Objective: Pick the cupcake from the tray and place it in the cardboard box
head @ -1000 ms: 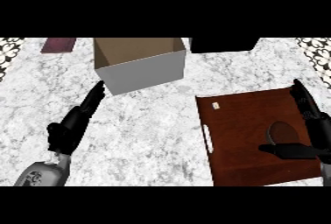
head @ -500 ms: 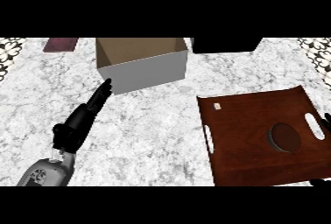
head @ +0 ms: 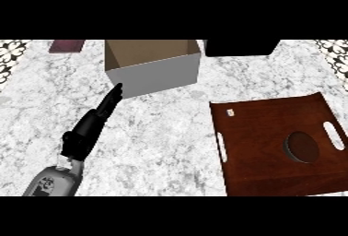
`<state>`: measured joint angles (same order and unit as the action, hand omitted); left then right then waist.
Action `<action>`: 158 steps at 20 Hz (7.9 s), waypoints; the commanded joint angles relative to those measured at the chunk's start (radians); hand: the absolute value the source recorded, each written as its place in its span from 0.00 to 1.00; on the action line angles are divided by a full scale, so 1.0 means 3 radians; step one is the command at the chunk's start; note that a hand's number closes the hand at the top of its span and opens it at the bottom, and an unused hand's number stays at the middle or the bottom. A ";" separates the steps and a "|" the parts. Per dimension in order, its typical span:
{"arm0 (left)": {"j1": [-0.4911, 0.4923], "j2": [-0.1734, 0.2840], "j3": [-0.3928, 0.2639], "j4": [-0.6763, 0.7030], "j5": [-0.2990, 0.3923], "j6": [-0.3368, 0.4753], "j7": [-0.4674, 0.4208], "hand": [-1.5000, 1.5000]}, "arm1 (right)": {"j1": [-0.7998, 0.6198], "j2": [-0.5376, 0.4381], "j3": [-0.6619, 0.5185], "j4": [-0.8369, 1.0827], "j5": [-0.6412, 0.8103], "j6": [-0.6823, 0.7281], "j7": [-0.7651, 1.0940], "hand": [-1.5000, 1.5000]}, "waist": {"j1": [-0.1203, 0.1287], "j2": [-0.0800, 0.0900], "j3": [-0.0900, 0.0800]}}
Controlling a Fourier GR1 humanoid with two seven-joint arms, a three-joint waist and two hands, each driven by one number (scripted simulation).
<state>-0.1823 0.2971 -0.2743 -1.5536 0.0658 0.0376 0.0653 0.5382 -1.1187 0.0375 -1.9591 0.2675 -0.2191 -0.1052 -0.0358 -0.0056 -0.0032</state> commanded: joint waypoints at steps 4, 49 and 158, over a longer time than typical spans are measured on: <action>0.0033 -0.0014 0.0045 0.0044 -0.0031 -0.0177 -0.0100 0.50 | -0.0015 0.0058 -0.0067 -0.0367 -0.0107 0.0595 0.0635 0.00 | 0.0098 0.0016 0.0008; -0.0159 -0.0609 0.0578 0.0187 -0.0565 -0.0615 0.0000 0.50 | -0.1307 0.1904 -0.0101 0.1421 0.1830 0.1538 0.0079 0.00 | 0.0106 0.0018 0.0010; -0.0329 -0.0744 0.0727 0.0252 -0.0689 -0.0855 0.0006 0.50 | -0.5891 0.3729 0.0488 0.4835 0.0213 -0.1221 0.0885 0.00 | 0.0330 0.0102 0.0013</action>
<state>-0.2522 0.0591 -0.0875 -1.5062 -0.1540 -0.2137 0.0705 -1.2576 0.0000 0.2532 -0.4705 0.4127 -0.4855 0.2629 0.0714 0.0232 0.0000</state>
